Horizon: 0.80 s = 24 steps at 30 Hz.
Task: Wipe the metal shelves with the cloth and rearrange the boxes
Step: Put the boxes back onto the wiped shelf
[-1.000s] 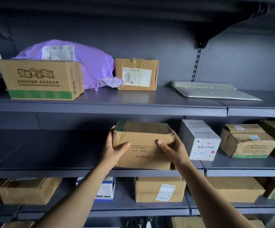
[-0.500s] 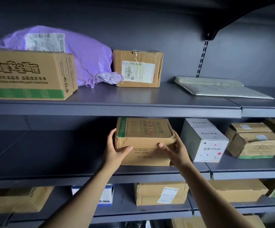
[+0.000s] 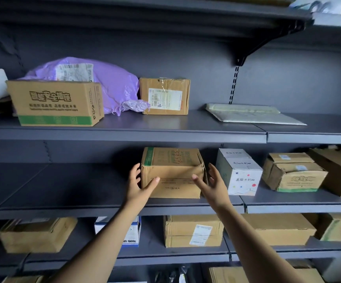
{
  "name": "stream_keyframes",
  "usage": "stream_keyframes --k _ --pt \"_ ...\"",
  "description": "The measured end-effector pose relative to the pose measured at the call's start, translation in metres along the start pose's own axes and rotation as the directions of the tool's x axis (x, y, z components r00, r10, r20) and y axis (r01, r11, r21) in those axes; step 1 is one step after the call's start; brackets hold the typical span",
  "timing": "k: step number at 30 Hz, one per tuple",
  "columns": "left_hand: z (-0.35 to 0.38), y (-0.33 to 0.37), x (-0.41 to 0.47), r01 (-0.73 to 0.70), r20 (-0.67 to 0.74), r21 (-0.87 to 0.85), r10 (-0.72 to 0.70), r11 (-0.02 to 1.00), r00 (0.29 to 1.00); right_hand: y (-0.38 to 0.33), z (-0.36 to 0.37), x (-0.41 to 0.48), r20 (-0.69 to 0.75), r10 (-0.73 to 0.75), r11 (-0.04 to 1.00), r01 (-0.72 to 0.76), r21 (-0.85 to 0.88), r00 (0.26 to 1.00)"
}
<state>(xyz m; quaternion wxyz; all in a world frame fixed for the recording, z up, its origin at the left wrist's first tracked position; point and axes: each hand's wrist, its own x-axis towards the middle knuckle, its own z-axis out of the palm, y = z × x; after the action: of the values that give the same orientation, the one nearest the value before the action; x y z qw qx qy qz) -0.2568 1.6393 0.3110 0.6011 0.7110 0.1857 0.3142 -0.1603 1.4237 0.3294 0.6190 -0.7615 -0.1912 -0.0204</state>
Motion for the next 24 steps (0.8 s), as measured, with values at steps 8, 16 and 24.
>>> stream_keyframes --k 8,16,24 --pt "-0.002 0.056 -0.06 -0.138 0.015 -0.054 0.139 0.989 0.99 -0.036 -0.004 -0.052 0.018 -0.122 0.989 0.12 0.088 0.992" --pt "-0.042 0.108 -0.089 -0.27 -0.038 -0.073 0.267 0.96 0.963 -0.097 0.018 -0.086 0.062 -0.293 0.948 0.282 0.146 0.954" --pt "-0.085 0.145 -0.061 -0.368 -0.069 -0.128 0.362 0.921 0.93 -0.166 0.062 -0.068 0.099 -0.395 0.905 0.369 0.213 0.913"
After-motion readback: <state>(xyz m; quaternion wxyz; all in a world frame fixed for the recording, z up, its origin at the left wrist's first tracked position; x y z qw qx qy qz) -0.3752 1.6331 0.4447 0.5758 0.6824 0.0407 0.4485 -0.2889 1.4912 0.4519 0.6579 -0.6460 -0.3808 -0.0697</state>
